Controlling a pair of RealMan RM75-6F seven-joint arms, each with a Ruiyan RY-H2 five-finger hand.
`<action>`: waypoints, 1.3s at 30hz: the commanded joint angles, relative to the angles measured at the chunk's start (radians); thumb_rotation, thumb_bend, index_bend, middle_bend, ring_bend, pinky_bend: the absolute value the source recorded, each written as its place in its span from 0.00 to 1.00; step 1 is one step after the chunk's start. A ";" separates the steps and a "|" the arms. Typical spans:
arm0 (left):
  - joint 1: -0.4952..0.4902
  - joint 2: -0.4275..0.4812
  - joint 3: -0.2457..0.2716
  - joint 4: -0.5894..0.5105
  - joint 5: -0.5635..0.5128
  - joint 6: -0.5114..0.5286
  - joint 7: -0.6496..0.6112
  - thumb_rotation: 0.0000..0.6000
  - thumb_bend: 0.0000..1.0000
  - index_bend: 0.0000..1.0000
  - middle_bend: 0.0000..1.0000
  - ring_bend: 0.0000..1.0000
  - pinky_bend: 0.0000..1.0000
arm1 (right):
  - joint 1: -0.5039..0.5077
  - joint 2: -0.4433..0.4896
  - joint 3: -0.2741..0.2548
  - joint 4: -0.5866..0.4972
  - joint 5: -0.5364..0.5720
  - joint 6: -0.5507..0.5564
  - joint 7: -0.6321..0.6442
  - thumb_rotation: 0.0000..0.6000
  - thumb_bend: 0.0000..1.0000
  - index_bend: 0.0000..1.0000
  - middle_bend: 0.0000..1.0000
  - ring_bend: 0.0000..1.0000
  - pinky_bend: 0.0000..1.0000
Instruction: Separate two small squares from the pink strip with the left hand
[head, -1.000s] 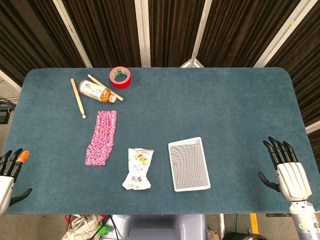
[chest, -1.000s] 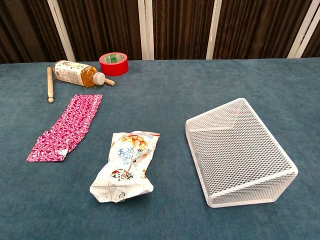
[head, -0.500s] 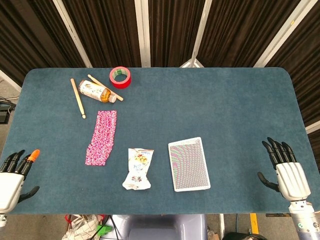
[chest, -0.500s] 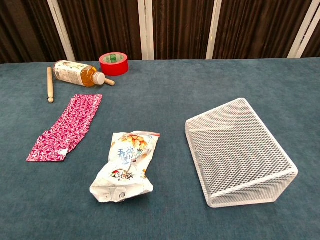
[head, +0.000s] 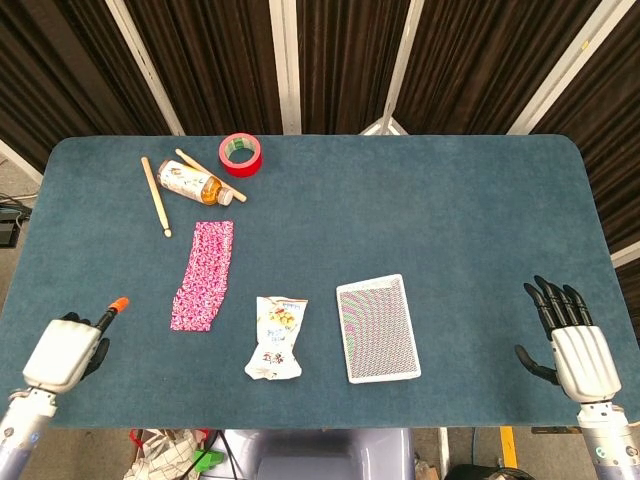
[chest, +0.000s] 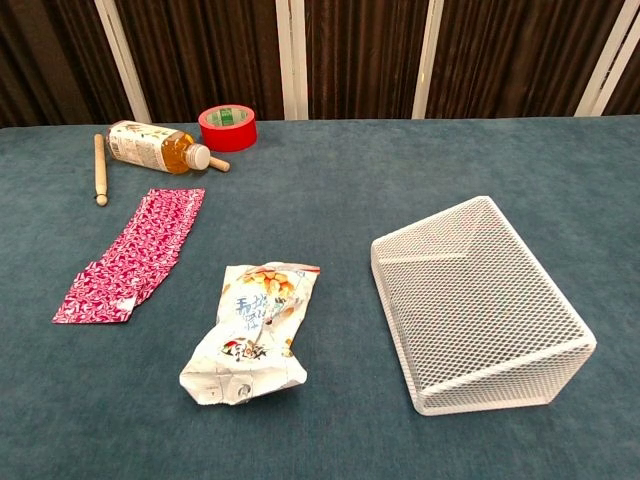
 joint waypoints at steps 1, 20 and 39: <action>-0.060 -0.024 -0.016 -0.020 -0.088 -0.107 0.080 1.00 0.79 0.19 0.85 0.70 0.50 | 0.001 0.001 0.001 0.001 0.002 -0.001 0.003 1.00 0.31 0.00 0.04 0.09 0.07; -0.194 -0.156 -0.026 -0.001 -0.323 -0.289 0.346 1.00 0.80 0.19 0.85 0.70 0.50 | -0.004 0.008 0.007 0.006 0.005 0.012 0.030 1.00 0.31 0.00 0.04 0.09 0.07; -0.259 -0.213 0.016 -0.028 -0.445 -0.280 0.490 1.00 0.80 0.19 0.85 0.70 0.50 | -0.007 0.015 0.011 0.011 0.008 0.019 0.055 1.00 0.31 0.00 0.04 0.09 0.07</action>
